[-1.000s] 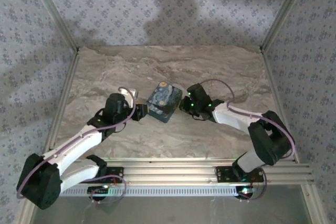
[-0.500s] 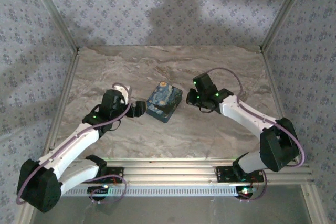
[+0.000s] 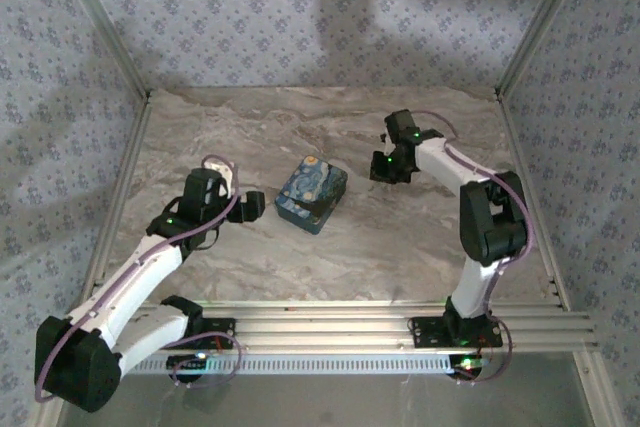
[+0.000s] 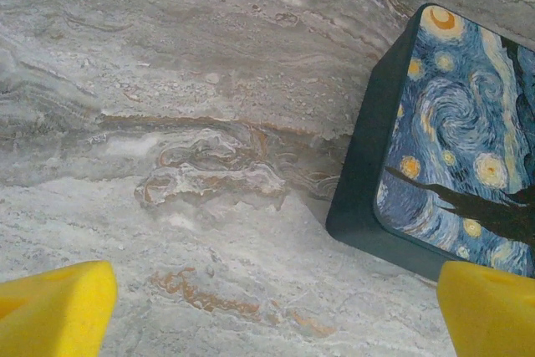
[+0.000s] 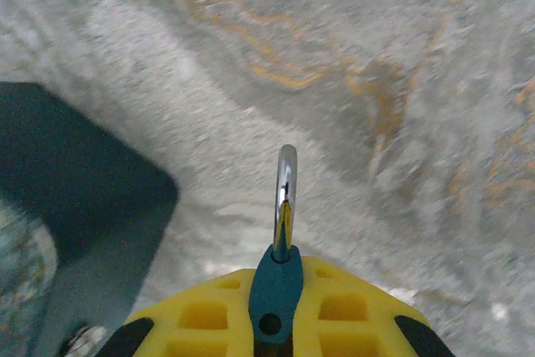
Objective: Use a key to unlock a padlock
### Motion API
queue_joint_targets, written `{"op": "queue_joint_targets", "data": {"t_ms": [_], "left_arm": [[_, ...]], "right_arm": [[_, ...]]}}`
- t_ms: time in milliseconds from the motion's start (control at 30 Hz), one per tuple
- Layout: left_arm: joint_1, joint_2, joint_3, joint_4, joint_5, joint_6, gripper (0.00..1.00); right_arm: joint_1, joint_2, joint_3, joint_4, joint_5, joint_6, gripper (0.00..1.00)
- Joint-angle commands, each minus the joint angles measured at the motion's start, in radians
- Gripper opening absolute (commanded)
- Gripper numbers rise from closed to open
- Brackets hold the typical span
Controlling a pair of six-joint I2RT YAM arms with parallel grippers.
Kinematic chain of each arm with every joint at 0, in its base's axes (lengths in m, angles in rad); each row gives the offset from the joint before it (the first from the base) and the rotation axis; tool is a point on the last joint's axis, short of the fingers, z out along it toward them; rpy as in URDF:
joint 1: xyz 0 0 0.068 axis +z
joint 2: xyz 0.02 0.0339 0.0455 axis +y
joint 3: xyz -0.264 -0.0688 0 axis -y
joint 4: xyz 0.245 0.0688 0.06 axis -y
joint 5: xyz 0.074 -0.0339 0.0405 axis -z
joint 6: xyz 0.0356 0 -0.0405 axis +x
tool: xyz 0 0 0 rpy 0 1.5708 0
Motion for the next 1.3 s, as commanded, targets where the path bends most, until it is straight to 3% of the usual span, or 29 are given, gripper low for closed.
{"op": "queue_joint_targets", "data": {"t_ms": [0,267,333,400,467,667,733,800,967,1133,1267], "left_arm": [[0.007,0.000,0.034,-0.023,0.019,0.020,0.98],[0.012,0.027,0.032,-0.005,0.027,0.027,0.98],[0.012,0.041,0.035,0.002,0.033,0.025,0.98],[0.012,0.058,0.037,0.011,0.041,0.023,0.98],[0.012,0.071,0.041,0.017,0.050,0.021,0.98],[0.021,0.084,0.049,0.030,0.047,0.022,0.98],[0.046,0.085,0.052,0.035,0.057,0.011,0.98],[0.083,0.097,0.062,0.029,0.060,0.013,0.98],[0.170,0.153,0.043,0.105,0.036,0.037,0.98],[0.178,0.141,-0.056,0.327,-0.085,0.147,0.98],[0.182,0.148,-0.080,0.379,-0.239,0.263,0.98]], "right_arm": [[-0.084,0.087,0.042,-0.122,-0.043,-0.132,0.00],[-0.158,0.123,0.022,-0.171,-0.009,-0.214,0.03],[-0.165,0.119,0.026,-0.190,0.031,-0.224,0.11],[-0.166,0.109,0.034,-0.213,0.079,-0.235,0.31],[-0.165,0.093,0.047,-0.236,0.114,-0.244,0.44],[-0.160,-0.028,0.057,-0.258,0.177,-0.251,0.57],[-0.155,-0.091,0.039,-0.238,0.192,-0.245,0.73],[-0.149,-0.176,-0.004,-0.194,0.206,-0.237,0.84],[-0.147,-0.445,-0.229,0.042,0.277,-0.181,0.92],[-0.159,-0.683,-0.475,0.280,0.412,-0.179,0.98],[-0.164,-0.803,-0.636,0.440,0.500,-0.254,1.00]]}}
